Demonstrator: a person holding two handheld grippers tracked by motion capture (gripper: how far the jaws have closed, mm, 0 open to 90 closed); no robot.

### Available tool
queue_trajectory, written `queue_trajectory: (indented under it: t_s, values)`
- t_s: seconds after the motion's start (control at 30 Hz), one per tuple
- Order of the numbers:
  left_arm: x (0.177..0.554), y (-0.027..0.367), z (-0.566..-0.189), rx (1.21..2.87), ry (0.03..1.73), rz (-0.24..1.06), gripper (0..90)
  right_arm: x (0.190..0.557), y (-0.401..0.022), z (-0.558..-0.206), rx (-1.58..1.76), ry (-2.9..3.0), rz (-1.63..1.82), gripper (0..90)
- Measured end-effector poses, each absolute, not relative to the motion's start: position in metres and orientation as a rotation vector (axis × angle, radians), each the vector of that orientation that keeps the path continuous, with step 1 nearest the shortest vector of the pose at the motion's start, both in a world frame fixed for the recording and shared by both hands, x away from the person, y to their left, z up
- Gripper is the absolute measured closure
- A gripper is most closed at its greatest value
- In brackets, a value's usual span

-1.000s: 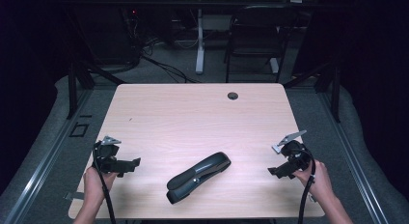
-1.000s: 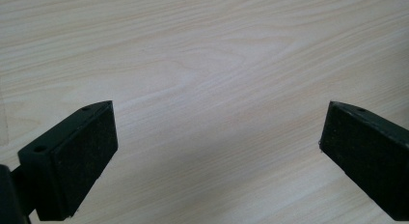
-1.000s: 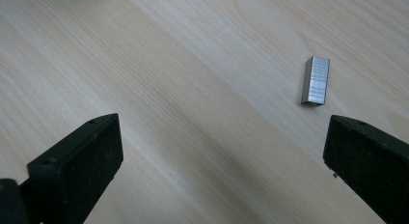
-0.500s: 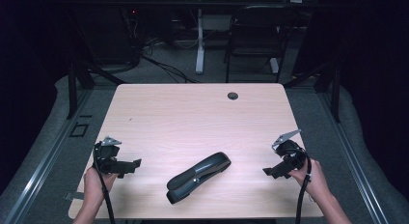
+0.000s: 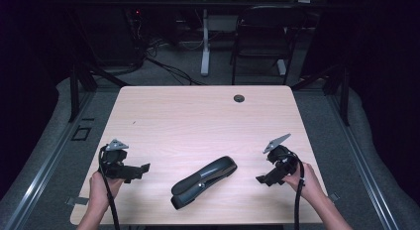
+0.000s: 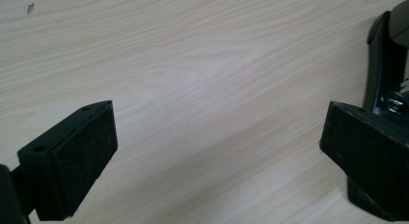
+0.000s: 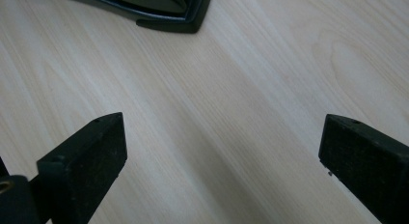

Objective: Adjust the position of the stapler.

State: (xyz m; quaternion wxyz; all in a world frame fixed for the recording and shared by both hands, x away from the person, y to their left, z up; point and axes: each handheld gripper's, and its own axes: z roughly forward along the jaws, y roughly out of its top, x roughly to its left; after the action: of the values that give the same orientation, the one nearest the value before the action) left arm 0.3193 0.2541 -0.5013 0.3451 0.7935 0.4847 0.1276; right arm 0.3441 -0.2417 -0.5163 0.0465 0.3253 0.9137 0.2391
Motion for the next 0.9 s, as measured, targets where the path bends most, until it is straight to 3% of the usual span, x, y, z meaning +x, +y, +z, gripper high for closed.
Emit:
queue_trajectory:
  t_s: [0.9]
  values:
    - [0.305,0.219,-0.492,2.104,1.080,0.236,0.0,0.366,-0.182,-0.514,0.809,2.881,0.833,5.5]
